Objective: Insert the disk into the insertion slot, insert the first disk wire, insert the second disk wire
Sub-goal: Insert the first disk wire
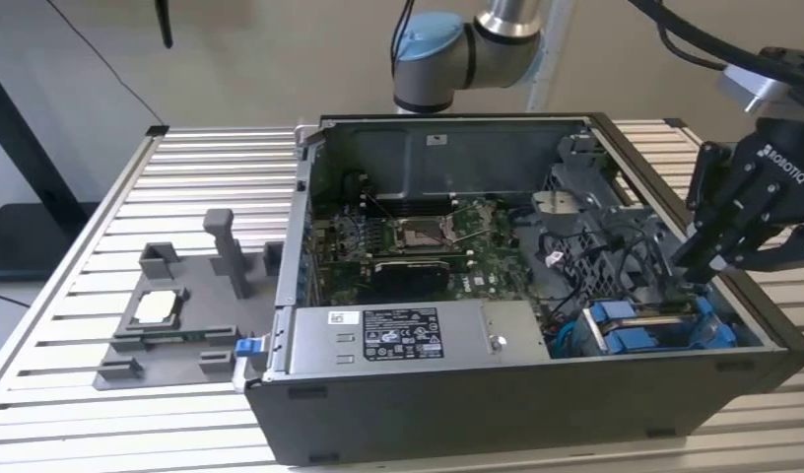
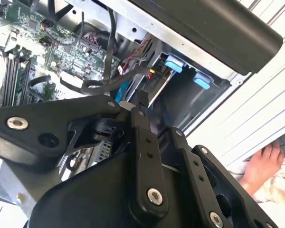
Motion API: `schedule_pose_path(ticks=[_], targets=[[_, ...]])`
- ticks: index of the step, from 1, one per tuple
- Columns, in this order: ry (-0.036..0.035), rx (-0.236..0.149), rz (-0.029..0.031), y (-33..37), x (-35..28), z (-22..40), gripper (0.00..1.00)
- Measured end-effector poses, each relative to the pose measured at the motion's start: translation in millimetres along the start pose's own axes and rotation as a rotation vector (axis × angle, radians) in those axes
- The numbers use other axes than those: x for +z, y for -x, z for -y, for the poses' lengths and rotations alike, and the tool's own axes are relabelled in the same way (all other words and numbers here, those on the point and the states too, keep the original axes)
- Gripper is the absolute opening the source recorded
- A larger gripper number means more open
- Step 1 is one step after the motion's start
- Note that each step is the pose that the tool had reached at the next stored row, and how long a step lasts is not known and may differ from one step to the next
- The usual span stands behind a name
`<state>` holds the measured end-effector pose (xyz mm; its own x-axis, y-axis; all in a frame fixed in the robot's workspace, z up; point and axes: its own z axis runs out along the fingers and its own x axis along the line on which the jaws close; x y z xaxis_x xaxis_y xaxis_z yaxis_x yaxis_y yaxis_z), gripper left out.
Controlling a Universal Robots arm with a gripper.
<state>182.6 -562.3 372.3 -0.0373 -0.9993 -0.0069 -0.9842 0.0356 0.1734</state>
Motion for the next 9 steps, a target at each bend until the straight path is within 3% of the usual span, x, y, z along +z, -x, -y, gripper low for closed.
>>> schedule_pose_path(ticks=[3,5,9], targets=[[-0.0009,0.0,0.0001,-0.1,-3.5,-3.0,0.27],[-0.0075,0.0,0.0001,0.0,-3.5,-6.6,0.27],[-0.049,-0.001,0.0016,0.8,-2.0,-15.1,0.27]])
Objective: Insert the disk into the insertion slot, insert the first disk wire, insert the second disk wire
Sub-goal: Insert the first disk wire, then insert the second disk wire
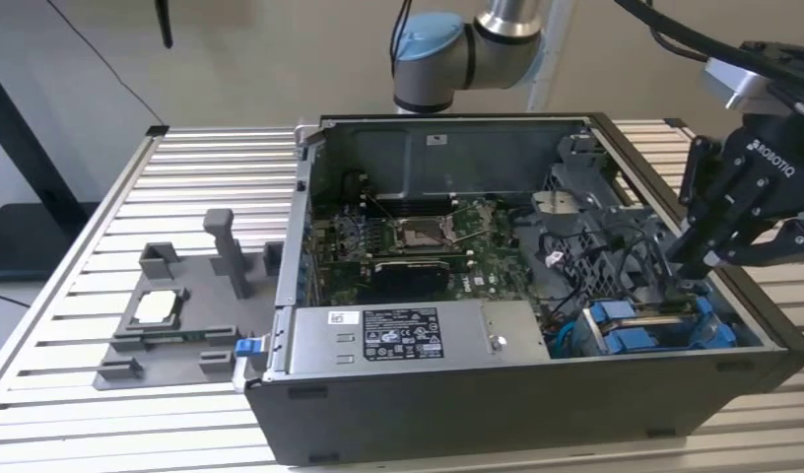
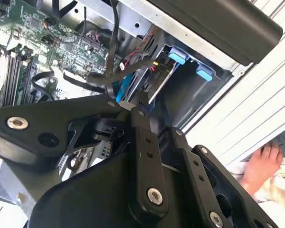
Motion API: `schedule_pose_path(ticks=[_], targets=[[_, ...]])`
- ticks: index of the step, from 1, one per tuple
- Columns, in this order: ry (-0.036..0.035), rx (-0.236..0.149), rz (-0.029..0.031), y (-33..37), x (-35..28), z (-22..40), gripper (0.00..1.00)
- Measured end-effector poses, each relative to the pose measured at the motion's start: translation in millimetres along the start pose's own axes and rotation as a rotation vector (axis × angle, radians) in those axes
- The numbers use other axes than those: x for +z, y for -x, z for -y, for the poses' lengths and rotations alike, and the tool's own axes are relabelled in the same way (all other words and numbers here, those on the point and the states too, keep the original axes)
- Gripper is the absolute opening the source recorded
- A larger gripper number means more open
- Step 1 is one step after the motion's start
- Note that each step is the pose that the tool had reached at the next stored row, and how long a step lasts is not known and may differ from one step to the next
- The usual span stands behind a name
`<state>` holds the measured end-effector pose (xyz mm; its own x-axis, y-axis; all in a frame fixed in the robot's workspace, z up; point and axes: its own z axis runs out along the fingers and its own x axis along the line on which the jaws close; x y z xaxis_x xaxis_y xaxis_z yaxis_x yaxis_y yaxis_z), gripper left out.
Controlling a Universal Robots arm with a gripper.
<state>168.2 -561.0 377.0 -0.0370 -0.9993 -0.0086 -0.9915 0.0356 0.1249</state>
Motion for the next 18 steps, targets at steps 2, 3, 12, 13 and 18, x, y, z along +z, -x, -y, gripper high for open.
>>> schedule_pose_path(ticks=[2,3,12,13,18], targets=[[-0.0234,0.0,0.0008,0.9,0.5,-4.0,0.27],[-0.0343,-0.001,0.0013,1.5,0.8,-6.0,0.27],[-0.1044,-0.001,0.0037,7.9,3.1,-24.3,0.27],[-0.1103,-0.001,0.0039,8.8,3.4,-26.4,0.27],[-0.1248,-0.002,0.0045,11.4,4.5,-38.2,0.27]])
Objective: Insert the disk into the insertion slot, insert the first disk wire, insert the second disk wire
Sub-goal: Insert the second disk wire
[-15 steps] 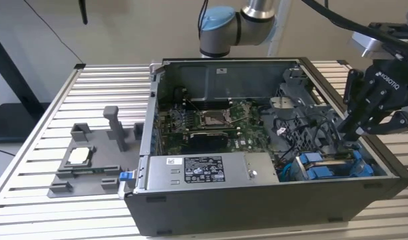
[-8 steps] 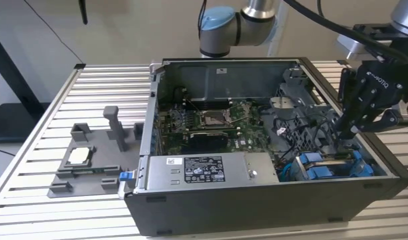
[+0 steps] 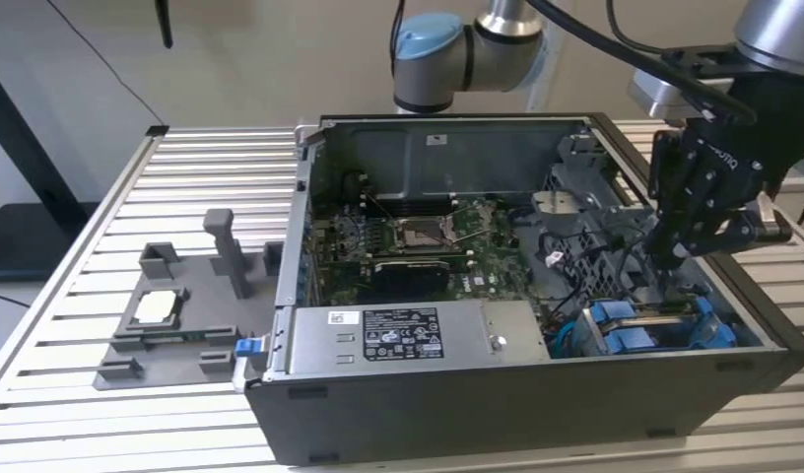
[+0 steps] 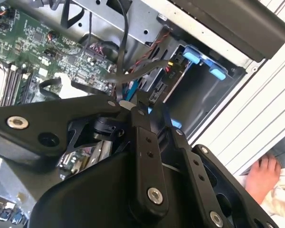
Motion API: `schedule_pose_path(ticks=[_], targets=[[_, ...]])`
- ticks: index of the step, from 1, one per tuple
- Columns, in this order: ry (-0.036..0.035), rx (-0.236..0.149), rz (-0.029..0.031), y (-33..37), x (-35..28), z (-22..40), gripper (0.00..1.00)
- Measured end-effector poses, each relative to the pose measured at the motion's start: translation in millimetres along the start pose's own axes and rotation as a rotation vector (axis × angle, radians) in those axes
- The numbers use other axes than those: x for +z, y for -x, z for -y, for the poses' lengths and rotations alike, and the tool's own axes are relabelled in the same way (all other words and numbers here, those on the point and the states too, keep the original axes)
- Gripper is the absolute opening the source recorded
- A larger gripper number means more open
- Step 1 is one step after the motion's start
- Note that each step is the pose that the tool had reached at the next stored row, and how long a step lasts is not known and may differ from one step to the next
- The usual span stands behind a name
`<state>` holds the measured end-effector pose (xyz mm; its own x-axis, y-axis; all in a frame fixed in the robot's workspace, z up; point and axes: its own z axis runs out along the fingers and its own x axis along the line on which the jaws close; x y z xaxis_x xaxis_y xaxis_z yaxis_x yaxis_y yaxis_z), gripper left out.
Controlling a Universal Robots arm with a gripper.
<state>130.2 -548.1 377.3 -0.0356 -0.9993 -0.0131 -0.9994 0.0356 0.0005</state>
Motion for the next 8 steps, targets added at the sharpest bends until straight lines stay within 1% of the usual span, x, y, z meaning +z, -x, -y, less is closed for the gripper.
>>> schedule_pose_path(ticks=[3,8], targets=[[-0.0022,0.0,-0.0002,0.1,-3.0,-4.1,0.27],[-0.0039,0.0,0.0001,0.0,-8.4,-10.5,0.27]])
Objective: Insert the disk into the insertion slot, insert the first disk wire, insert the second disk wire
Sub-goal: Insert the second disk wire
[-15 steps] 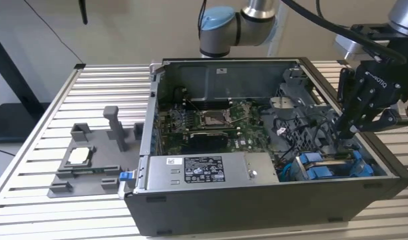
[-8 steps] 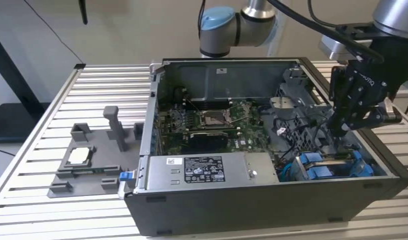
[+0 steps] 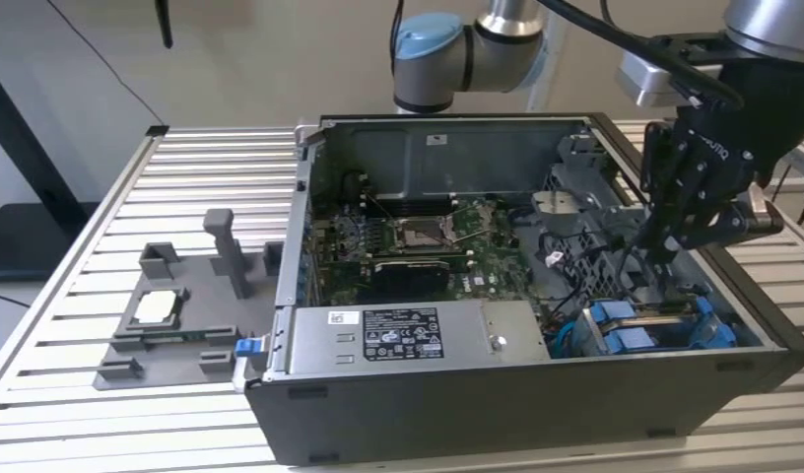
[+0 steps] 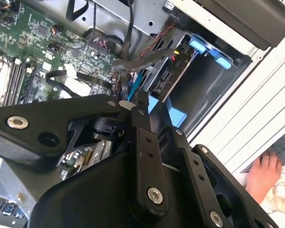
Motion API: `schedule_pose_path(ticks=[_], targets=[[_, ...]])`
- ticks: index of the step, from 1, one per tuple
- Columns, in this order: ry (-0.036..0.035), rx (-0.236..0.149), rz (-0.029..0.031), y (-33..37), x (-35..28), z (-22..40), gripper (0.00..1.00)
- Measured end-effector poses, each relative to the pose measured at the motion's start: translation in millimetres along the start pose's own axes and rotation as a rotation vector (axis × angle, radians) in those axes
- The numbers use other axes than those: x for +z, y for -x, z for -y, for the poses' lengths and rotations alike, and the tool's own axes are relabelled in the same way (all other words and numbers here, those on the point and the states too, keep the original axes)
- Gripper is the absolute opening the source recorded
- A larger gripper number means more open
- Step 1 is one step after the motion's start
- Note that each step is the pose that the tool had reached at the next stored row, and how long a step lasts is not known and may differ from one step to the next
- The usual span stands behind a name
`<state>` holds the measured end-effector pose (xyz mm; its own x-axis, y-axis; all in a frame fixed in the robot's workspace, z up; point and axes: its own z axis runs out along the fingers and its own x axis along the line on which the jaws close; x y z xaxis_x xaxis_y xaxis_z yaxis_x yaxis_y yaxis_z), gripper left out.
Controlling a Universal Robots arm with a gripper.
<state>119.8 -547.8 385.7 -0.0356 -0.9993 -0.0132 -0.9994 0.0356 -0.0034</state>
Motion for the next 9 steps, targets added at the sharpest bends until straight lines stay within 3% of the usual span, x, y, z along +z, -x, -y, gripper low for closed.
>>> schedule_pose_path(ticks=[9], targets=[[-0.0027,0.0,0.0001,1.3,-2.1,-13.8,0.27]])
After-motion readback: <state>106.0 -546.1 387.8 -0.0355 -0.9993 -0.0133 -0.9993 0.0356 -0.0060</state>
